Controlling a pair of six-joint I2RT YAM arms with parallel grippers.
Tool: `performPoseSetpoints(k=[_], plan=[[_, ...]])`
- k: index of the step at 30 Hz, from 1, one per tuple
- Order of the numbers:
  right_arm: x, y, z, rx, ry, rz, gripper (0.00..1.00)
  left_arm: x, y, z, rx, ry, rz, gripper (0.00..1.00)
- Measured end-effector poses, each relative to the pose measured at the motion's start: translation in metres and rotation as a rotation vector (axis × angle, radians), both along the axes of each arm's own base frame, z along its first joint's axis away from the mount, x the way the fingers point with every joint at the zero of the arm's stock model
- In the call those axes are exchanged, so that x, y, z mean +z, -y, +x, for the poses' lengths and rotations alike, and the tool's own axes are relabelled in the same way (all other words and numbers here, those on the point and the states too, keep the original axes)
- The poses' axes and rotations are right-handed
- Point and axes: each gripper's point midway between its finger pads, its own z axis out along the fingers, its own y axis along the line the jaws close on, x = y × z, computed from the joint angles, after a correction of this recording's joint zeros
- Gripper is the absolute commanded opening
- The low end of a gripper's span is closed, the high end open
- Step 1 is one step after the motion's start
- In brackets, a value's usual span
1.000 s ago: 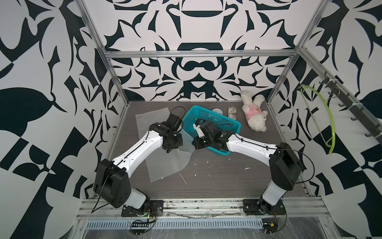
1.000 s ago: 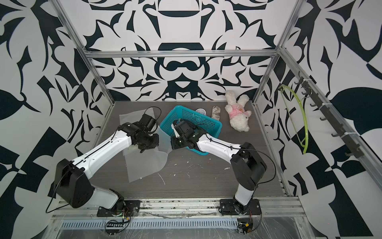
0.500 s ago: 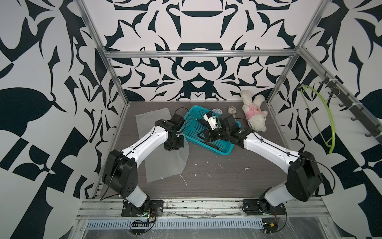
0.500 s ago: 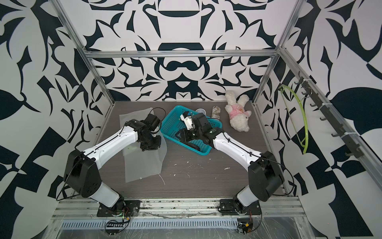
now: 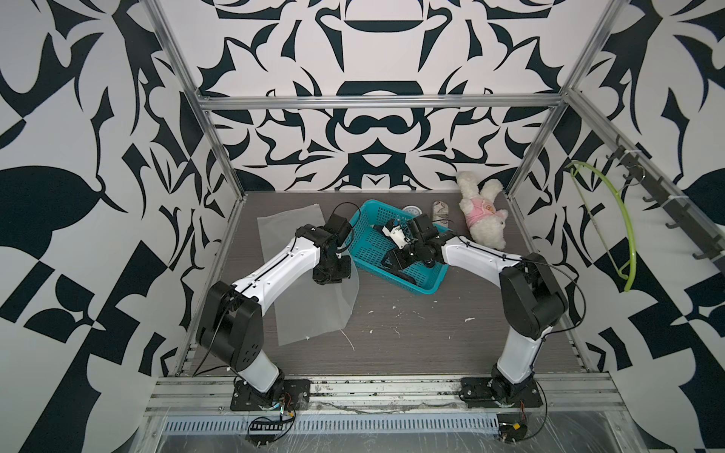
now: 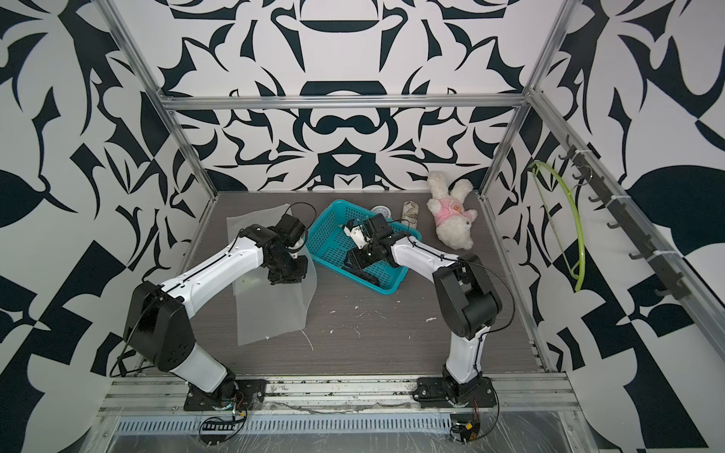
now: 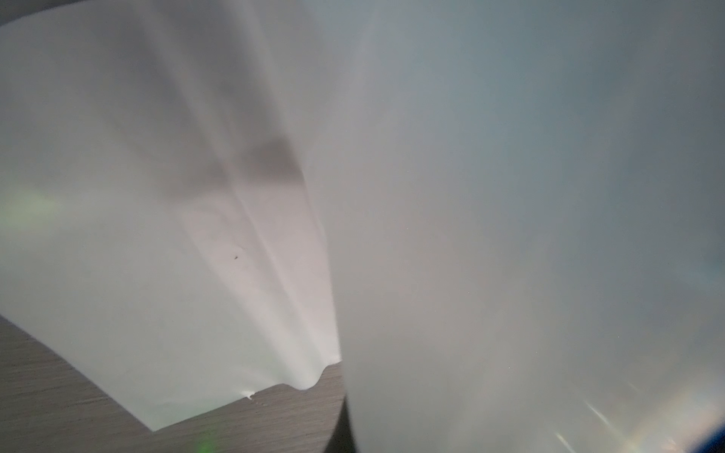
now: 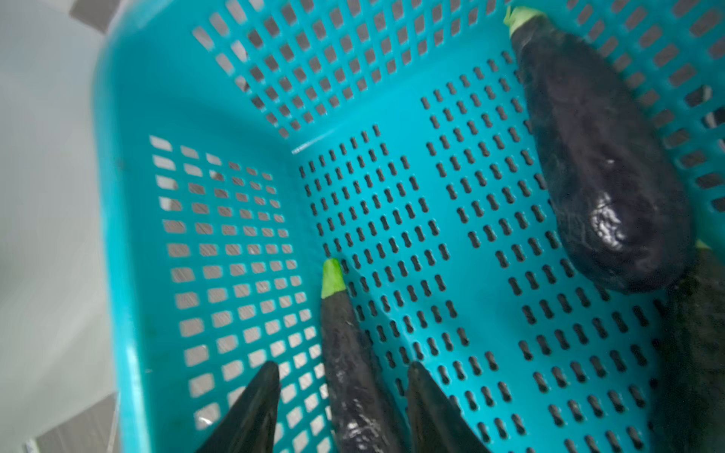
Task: Place the eggplant in a zip-top bag and seal the zipper
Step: Pick up the eggplant from the basket.
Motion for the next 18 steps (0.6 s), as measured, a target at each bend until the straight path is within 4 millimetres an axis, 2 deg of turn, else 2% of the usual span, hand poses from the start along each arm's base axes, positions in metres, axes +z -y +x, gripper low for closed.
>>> performPoseSetpoints(k=[6, 10, 16, 18], plan=[[-0.008, 0.026, 0.006, 0.053, 0.019, -0.058, 0.54, 0.001, 0.002, -0.001, -0.003, -0.003, -0.012, 0.0], [-0.014, 0.039, 0.002, 0.107, 0.004, -0.073, 0.55, 0.003, 0.002, -0.001, -0.003, 0.002, -0.016, 0.0], [-0.036, 0.041, -0.012, 0.186, -0.079, -0.089, 0.56, 0.008, 0.002, -0.001, -0.004, 0.018, -0.027, 0.0], [-0.035, 0.04, -0.01, 0.192, -0.08, -0.084, 0.57, 0.009, 0.002, -0.001, -0.004, 0.02, -0.028, 0.0]])
